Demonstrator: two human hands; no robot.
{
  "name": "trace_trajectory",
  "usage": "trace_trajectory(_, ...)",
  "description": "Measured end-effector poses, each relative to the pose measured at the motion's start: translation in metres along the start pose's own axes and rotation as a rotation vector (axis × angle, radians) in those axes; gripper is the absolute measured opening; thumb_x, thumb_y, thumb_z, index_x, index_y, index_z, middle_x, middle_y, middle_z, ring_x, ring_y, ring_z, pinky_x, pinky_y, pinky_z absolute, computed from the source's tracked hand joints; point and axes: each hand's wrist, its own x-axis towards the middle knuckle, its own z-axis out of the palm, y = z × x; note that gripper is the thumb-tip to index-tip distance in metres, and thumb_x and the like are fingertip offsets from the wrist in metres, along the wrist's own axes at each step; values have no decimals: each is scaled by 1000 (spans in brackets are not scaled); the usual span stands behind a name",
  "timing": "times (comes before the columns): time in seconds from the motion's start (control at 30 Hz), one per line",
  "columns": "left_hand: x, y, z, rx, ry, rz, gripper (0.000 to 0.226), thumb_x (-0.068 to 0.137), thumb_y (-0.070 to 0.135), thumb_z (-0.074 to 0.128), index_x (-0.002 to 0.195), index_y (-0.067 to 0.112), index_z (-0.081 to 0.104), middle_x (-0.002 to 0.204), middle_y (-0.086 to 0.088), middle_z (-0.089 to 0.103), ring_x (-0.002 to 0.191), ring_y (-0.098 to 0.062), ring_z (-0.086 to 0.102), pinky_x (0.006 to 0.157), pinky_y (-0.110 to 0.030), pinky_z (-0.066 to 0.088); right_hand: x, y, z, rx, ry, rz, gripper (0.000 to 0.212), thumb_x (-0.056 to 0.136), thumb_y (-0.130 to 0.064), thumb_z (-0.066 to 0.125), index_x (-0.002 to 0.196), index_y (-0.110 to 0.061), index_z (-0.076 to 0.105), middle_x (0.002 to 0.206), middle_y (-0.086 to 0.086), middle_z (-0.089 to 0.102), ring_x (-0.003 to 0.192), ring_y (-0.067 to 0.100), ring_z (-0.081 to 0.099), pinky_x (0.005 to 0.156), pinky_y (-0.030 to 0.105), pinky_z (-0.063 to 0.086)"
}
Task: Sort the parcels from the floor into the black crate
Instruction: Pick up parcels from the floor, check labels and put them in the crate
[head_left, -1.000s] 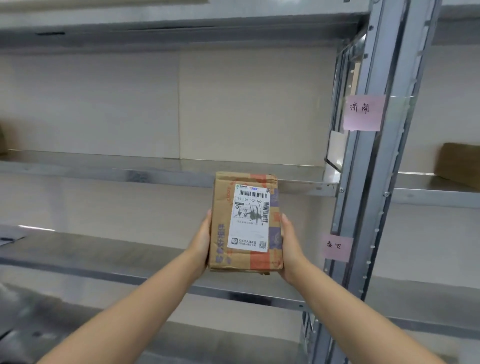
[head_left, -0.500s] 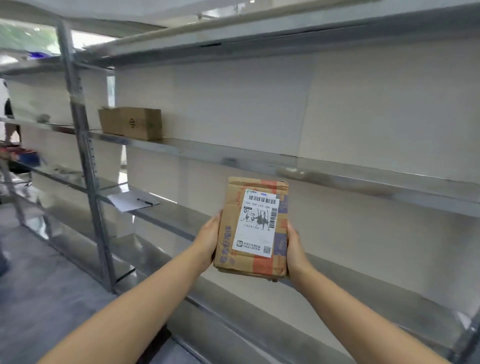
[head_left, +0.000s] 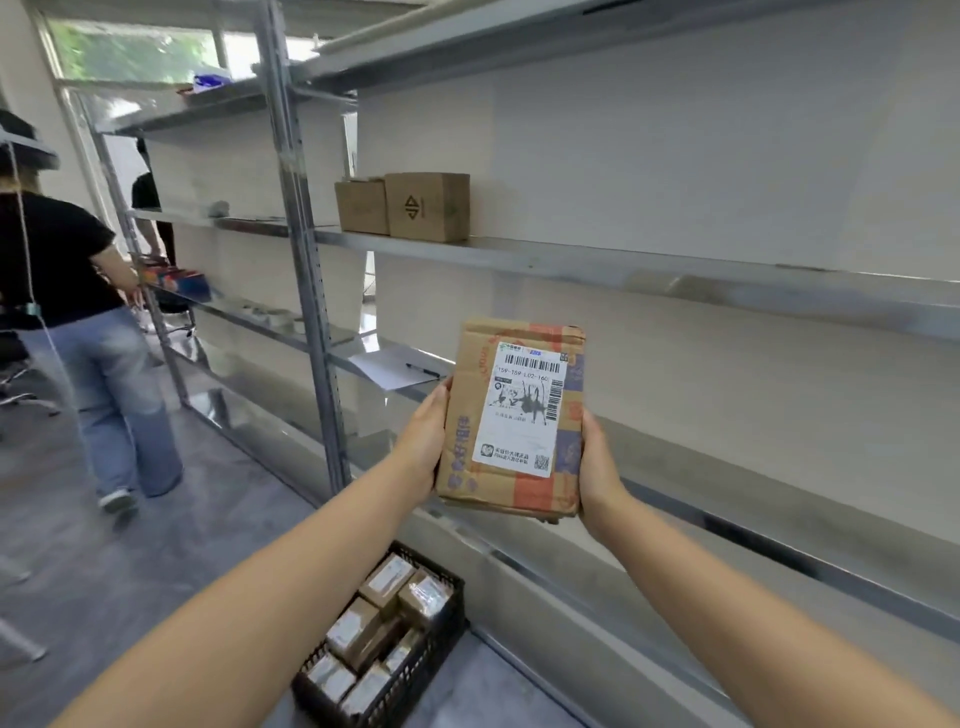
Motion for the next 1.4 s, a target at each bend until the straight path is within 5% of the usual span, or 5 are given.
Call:
trace_trajectory(0.33, 87, -30, -103, 90, 76, -92, 40, 92, 61, 31, 110, 44, 63, 92, 6, 76, 83, -17, 73, 67, -33, 58, 103, 75, 66, 49, -38, 5, 55, 99, -51, 23, 148, -26, 27, 134, 6, 57, 111, 25, 62, 64, 32, 61)
trace_trajectory(0.67, 215, -29, -169, 63, -17, -164, 52, 89, 62, 37, 130, 32, 51, 111, 0, 72, 91, -21, 72, 61, -34, 58, 250, 106, 113, 57, -106, 161, 55, 98, -55, 19, 106, -23, 63, 79, -5, 76, 67, 12, 73, 47, 23, 54)
trace_trajectory(0.97, 311, -105, -249, 140, -99, -272, 49, 94, 51, 42, 140, 37, 36, 113, 4, 70, 97, -22, 70, 76, -40, 57, 326, 196, 142, -154, 8, 89, 49, 99, -45, 27, 145, -31, 25, 143, 2, 48, 128, 19, 49, 108, 47, 39)
trace_trajectory(1.3, 410, -236, -348, 292, -327, -438, 58, 90, 50, 49, 144, 43, 27, 140, 5, 50, 118, -16, 58, 97, -42, 49, 379, 353, 178, -171, 322, 292, 38, 100, -45, 26, 137, -53, 33, 134, -16, 55, 121, 7, 54, 88, 28, 50)
trace_trajectory(1.4, 427, -288, -364, 304, -329, -497, 55, 92, 48, 46, 144, 44, 27, 124, 17, 61, 101, -1, 65, 75, -23, 56, 396, 403, 171, -159, 379, 357, 39, 101, -39, 24, 138, -50, 34, 133, -17, 57, 118, 4, 56, 81, 21, 53)
